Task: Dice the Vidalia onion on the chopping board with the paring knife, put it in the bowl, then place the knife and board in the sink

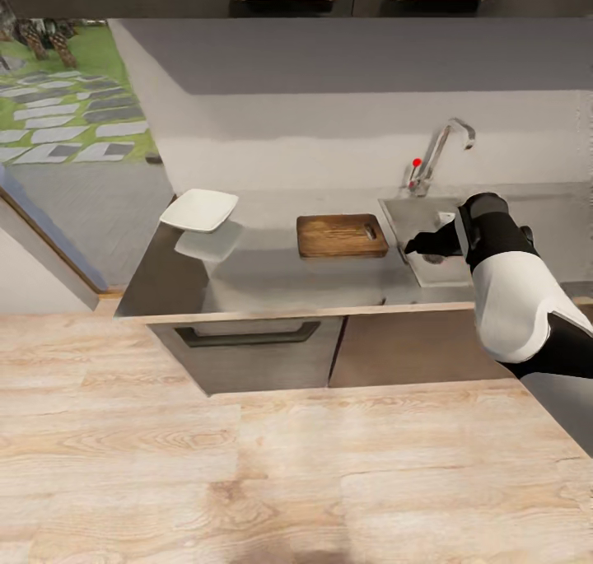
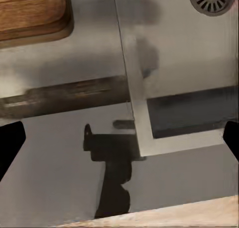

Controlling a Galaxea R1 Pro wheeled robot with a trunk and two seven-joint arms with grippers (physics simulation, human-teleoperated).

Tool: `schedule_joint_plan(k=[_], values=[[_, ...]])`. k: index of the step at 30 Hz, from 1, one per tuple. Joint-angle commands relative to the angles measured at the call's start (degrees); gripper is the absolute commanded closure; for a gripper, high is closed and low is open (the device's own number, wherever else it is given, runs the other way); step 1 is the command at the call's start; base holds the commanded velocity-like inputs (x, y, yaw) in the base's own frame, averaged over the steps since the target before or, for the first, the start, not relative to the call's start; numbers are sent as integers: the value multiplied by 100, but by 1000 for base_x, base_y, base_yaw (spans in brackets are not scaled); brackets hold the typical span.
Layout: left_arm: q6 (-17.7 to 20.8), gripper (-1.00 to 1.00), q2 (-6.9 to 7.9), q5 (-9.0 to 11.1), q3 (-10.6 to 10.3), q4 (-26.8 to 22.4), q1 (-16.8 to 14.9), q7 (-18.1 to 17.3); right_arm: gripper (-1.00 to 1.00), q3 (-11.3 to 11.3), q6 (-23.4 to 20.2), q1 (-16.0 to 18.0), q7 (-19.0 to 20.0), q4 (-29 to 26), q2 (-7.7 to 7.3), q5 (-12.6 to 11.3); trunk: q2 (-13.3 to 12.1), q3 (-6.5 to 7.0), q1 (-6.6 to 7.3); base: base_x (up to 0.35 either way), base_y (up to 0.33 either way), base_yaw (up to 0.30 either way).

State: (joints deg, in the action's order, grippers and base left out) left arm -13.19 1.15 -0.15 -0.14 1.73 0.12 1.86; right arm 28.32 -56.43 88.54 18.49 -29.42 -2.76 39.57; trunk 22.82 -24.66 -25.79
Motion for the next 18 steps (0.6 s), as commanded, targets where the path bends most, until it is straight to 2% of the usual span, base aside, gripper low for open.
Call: schedule_joint_plan(k=[1, 18], values=[[-35, -100, 0, -3, -3, 11, -3, 16, -100, 28, -8, 5, 49, -3, 3, 61, 10, -8, 0, -330, -134, 0], [-35, -100, 0, -3, -3, 11, -3, 16, -100, 30, -8, 5, 49, 15, 22, 60, 10, -8, 0, -325, -143, 0]])
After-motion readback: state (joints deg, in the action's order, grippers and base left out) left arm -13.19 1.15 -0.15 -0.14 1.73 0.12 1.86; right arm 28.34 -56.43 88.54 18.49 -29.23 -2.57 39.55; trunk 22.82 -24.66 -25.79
